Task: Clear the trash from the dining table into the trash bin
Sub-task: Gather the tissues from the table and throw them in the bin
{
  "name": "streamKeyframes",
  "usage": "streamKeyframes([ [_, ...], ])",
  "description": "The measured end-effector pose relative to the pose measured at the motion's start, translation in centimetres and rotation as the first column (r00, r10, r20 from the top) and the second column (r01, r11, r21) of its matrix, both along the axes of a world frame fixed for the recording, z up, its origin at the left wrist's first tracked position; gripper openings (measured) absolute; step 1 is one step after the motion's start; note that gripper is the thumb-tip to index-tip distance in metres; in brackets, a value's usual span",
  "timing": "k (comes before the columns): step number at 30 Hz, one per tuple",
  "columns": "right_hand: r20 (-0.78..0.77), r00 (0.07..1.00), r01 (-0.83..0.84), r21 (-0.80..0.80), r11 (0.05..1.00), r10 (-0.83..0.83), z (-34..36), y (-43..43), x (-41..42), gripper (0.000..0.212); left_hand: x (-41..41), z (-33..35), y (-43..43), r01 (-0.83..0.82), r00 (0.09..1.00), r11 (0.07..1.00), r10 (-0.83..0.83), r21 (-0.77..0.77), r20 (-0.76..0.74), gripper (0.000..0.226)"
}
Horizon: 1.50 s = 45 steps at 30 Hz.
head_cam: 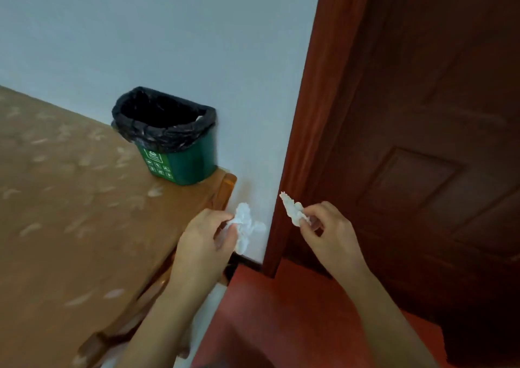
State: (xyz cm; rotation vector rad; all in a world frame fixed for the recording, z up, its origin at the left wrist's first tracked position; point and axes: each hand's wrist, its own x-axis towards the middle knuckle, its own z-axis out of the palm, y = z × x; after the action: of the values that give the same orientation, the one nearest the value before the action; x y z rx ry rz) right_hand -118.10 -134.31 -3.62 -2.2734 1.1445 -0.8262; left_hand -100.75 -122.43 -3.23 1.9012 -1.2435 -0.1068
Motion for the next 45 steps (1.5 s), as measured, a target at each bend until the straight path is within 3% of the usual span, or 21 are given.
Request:
streamKeyframes([
  [10, 0.007, 0.937, -0.350, 0.005, 0.937, 0.350, 0.1, -9.6, 12.2, 0.008, 7.4, 0.0, -4.6, -0.352, 0.935, 0.936, 0.353, 0.033, -0.034, 0.010],
  [14, -0.008, 0.909, -0.417, -0.033, 0.908, 0.417, 0.4, -11.9, 18.4, 0.007, 11.9, -0.6, -6.2, -0.420, 0.905, 0.907, 0.421, 0.028, -0.067, 0.017],
  [20, -0.030, 0.862, -0.507, -0.076, 0.859, 0.506, 1.2, -14.0, 27.3, 0.006, 17.2, -1.3, -6.6, -0.582, 0.790, 0.812, 0.579, 0.052, -0.199, 0.019],
  [27, -0.037, 0.854, -0.520, -0.110, 0.847, 0.519, 1.2, -15.7, 34.0, 0.006, 20.7, -1.7, -6.5, -0.614, 0.754, 0.788, 0.603, 0.046, -0.262, 0.015],
  [34, -0.066, 0.850, -0.527, -0.065, 0.847, 0.523, 0.0, -16.4, 36.8, 0.029, 22.5, -0.9, -7.3, -0.637, 0.740, 0.769, 0.595, -0.044, -0.313, 0.011],
  [45, -0.106, 0.865, -0.502, -0.154, 0.851, 0.491, -0.3, -17.9, 33.0, 0.027, 26.9, 1.6, -13.8, -0.507, 0.845, 0.856, 0.471, -0.098, -0.254, 0.014],
])
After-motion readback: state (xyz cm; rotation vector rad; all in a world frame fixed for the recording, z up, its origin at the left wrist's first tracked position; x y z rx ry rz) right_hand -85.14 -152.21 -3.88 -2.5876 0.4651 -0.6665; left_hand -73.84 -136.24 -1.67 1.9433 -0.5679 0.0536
